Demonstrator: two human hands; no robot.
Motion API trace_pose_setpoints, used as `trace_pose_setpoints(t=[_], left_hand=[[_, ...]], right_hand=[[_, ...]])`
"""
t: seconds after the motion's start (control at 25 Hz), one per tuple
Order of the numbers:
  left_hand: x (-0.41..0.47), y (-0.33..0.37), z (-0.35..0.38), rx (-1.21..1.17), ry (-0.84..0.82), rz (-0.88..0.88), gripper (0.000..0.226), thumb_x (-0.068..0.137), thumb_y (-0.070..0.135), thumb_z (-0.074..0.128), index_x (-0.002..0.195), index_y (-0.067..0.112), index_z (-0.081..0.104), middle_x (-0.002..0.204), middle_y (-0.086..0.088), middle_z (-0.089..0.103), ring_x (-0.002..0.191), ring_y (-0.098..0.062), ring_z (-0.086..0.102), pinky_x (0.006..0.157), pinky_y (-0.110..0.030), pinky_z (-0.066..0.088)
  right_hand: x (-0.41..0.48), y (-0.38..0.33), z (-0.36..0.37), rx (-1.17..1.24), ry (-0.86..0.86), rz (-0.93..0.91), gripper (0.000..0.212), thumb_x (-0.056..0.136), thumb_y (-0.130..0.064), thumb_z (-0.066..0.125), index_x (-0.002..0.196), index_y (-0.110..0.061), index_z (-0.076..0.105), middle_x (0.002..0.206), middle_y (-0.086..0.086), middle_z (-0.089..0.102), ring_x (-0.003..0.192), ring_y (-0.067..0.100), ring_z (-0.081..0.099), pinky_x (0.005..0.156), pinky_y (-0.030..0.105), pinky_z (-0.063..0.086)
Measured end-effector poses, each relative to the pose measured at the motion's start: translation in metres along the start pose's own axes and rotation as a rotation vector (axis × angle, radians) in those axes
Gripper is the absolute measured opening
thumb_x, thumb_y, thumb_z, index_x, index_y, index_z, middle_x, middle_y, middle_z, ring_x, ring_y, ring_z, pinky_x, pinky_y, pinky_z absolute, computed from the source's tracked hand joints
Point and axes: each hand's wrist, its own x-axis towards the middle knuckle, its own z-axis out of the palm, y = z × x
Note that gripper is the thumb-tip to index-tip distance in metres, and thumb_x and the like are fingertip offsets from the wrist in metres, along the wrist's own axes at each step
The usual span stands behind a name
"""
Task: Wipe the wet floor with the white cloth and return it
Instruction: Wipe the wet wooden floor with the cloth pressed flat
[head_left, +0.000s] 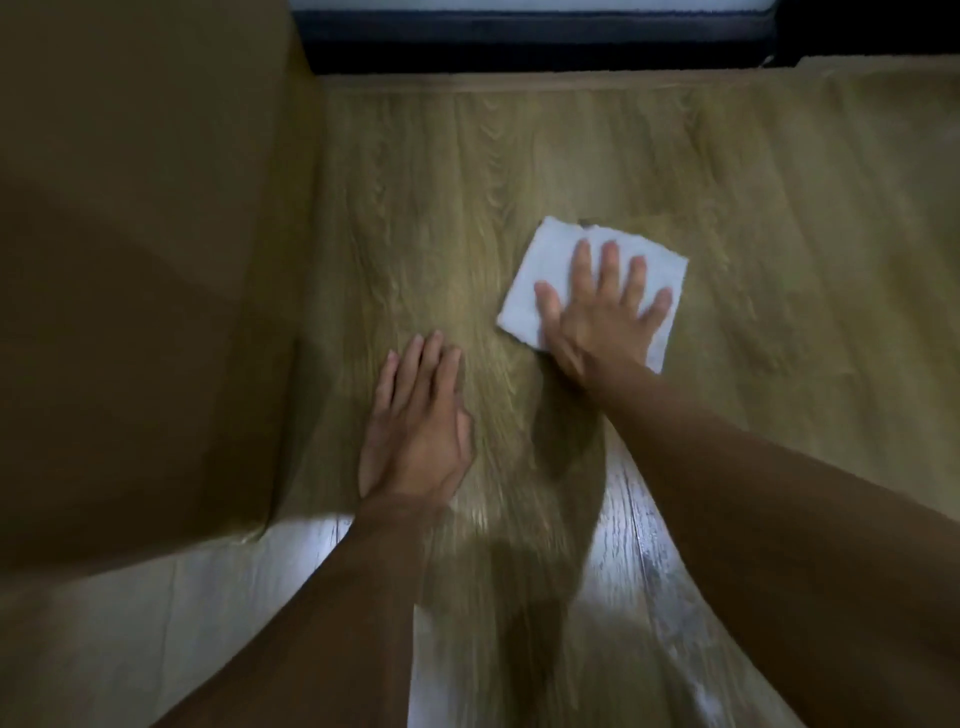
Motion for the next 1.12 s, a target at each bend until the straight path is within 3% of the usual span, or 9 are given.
trace_pose_setpoints(t=[0.16,0.32,0.4,0.52,0.6,0.68,0.76,0.92,1.12], left_hand=[[0.0,0.002,0.0,0.015,-0.005,-0.05,0.058,0.094,0.028,0.02,0.145,0.006,0.037,0.153,-0.01,0.034,0.145,-0.021,0.024,0.121,-0.04,0.016],[0.0,0.005,-0.006,-0.027,0.002,-0.074,0.058,0.093,0.028,0.022,0.145,0.006,0.036,0.154,-0.009,0.033,0.146,-0.021,0.023,0.122,-0.038,0.013],[0.001,0.005,-0.008,-0.038,0.013,-0.082,0.058,0.093,0.028,0.023,0.145,0.005,0.037,0.153,-0.009,0.034,0.145,-0.021,0.024,0.121,-0.038,0.013],[0.001,0.004,-0.002,-0.037,0.017,-0.07,0.058,0.093,0.028,0.025,0.145,0.005,0.035,0.152,-0.01,0.035,0.145,-0.021,0.025,0.121,-0.039,0.014],[0.002,0.004,-0.003,-0.025,0.017,-0.064,0.059,0.093,0.028,0.024,0.145,0.003,0.036,0.151,-0.012,0.036,0.144,-0.023,0.028,0.121,-0.039,0.015],[0.0,0.004,-0.006,-0.008,0.022,-0.073,0.059,0.093,0.027,0.023,0.143,0.0,0.037,0.149,-0.015,0.039,0.143,-0.025,0.03,0.121,-0.04,0.016],[-0.001,0.004,-0.007,-0.008,0.029,-0.062,0.059,0.094,0.027,0.022,0.144,0.0,0.036,0.151,-0.014,0.037,0.144,-0.024,0.027,0.121,-0.041,0.016],[-0.001,0.006,-0.005,0.024,0.001,-0.068,0.062,0.094,0.03,0.015,0.15,0.006,0.028,0.156,-0.007,0.028,0.147,-0.019,0.018,0.122,-0.039,0.012],[-0.002,0.003,0.0,0.04,0.05,-0.048,0.06,0.095,0.029,0.018,0.149,0.007,0.029,0.156,-0.007,0.029,0.147,-0.019,0.02,0.122,-0.038,0.012]], right_hand=[[-0.023,-0.04,0.009,-0.075,0.026,-0.401,0.064,0.096,-0.059,0.012,0.154,-0.032,0.01,0.162,-0.003,0.009,0.149,0.03,0.005,0.114,0.062,0.003],[-0.063,0.025,-0.003,-0.134,-0.079,-0.595,0.063,0.096,-0.059,0.011,0.153,-0.033,0.015,0.162,-0.003,0.014,0.149,0.026,0.007,0.116,0.058,0.005],[-0.037,0.017,-0.005,-0.161,-0.066,-0.553,0.064,0.095,-0.06,0.007,0.153,-0.036,0.009,0.162,-0.006,0.008,0.149,0.024,0.003,0.117,0.057,0.001],[0.014,-0.057,0.011,-0.058,0.008,-0.368,0.059,0.098,-0.057,0.011,0.153,-0.035,0.006,0.163,-0.005,0.004,0.149,0.028,-0.002,0.114,0.059,-0.008],[0.024,-0.077,0.013,0.015,-0.046,-0.411,0.058,0.099,-0.055,0.016,0.153,-0.034,0.009,0.163,-0.004,0.005,0.149,0.03,-0.002,0.114,0.06,-0.008],[0.008,-0.049,0.008,-0.071,-0.017,-0.623,0.056,0.1,-0.053,0.019,0.153,-0.034,0.017,0.162,-0.004,0.014,0.149,0.029,0.007,0.116,0.058,0.0],[-0.024,0.007,0.0,-0.132,0.021,-0.711,0.056,0.099,-0.054,0.019,0.152,-0.034,0.021,0.16,-0.005,0.019,0.148,0.026,0.014,0.117,0.055,0.007],[-0.048,0.064,-0.008,-0.176,-0.057,-0.608,0.061,0.097,-0.059,0.011,0.153,-0.036,0.011,0.162,-0.006,0.011,0.149,0.023,0.006,0.117,0.056,0.006],[0.016,-0.01,0.002,-0.081,-0.055,-0.479,0.06,0.098,-0.059,0.013,0.153,-0.037,0.004,0.163,-0.006,0.001,0.149,0.026,-0.004,0.116,0.058,-0.003]])
